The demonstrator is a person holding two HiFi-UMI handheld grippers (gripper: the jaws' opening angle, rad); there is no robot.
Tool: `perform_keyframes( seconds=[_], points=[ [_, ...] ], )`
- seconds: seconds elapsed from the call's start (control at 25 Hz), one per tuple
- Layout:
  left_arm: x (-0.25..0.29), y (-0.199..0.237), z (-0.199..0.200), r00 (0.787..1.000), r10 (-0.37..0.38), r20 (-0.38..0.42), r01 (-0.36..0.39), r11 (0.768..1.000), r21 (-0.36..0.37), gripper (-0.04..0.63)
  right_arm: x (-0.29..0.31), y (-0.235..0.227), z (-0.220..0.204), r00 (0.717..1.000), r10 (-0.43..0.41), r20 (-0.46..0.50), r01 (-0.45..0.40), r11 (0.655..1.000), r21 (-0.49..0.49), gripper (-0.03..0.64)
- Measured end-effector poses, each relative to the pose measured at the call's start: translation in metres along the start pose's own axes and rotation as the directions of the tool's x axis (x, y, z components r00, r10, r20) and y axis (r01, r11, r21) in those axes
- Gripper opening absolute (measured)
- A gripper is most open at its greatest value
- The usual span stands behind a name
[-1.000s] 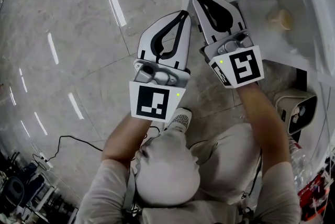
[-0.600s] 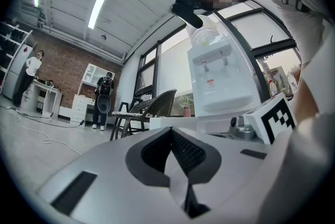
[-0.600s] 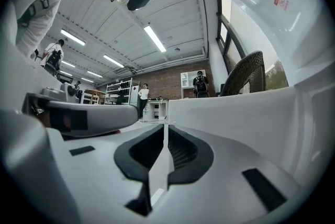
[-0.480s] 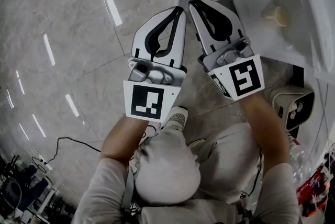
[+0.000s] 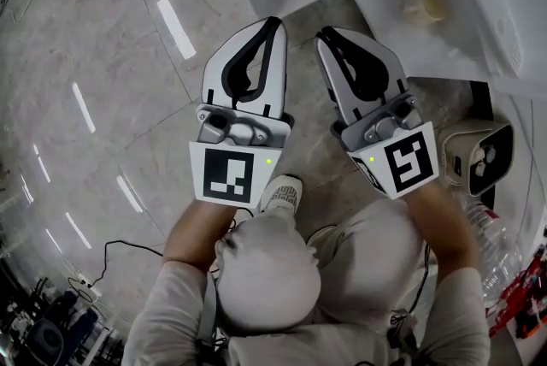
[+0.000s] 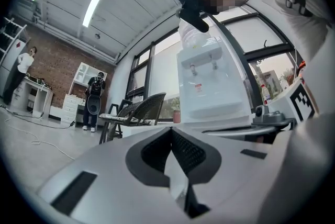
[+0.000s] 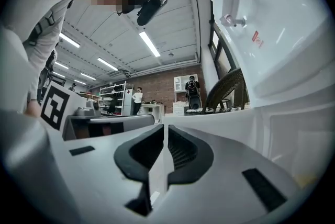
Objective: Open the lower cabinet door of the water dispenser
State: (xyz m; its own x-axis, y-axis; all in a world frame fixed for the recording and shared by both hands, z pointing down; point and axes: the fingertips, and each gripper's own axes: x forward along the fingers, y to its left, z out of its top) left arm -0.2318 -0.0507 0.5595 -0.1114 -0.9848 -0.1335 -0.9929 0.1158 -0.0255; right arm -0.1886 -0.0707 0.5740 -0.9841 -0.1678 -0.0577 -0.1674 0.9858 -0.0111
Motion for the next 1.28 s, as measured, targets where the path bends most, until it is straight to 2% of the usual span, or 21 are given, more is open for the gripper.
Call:
perform_keyframes(
  seconds=[0.36, 0.56, 0.76, 1.0, 1.28],
  points=[
    [0.012, -0.031, 0.020, 0.998, -0.061, 0.014, 0.061, 0.998, 0.021, 0.005, -0.043, -0.022, 0.026, 0.997, -0.067, 0.044, 0.066, 0.998, 0.016, 0.035],
    [0.011, -0.041, 0.071, 0.995, -0.092, 0.036, 0.091, 0.995, 0.044, 0.005, -0.065, -0.019, 0.076, 0.990, -0.117, 0.078, 0.113, 0.992, 0.056, 0.035],
    [0.005, -0.058, 0.176, 0.992, -0.122, 0.036, 0.121, 0.992, 0.026, 0.005, -0.100, -0.011, 0.175, 0.972, -0.219, 0.087, 0.207, 0.969, 0.134, 0.035],
    [0.004, -0.077, 0.339, 0.986, -0.165, 0.036, 0.165, 0.986, 0.017, 0.005, -0.140, 0.007, 0.338, 0.951, -0.299, 0.083, 0.293, 0.953, 0.074, 0.035],
    [0.006, -0.087, 0.526, 0.988, -0.153, 0.004, 0.153, 0.986, -0.062, 0.005, -0.199, 0.002, 0.528, 0.893, -0.450, 0.033, 0.446, 0.891, 0.088, 0.035]
  ],
)
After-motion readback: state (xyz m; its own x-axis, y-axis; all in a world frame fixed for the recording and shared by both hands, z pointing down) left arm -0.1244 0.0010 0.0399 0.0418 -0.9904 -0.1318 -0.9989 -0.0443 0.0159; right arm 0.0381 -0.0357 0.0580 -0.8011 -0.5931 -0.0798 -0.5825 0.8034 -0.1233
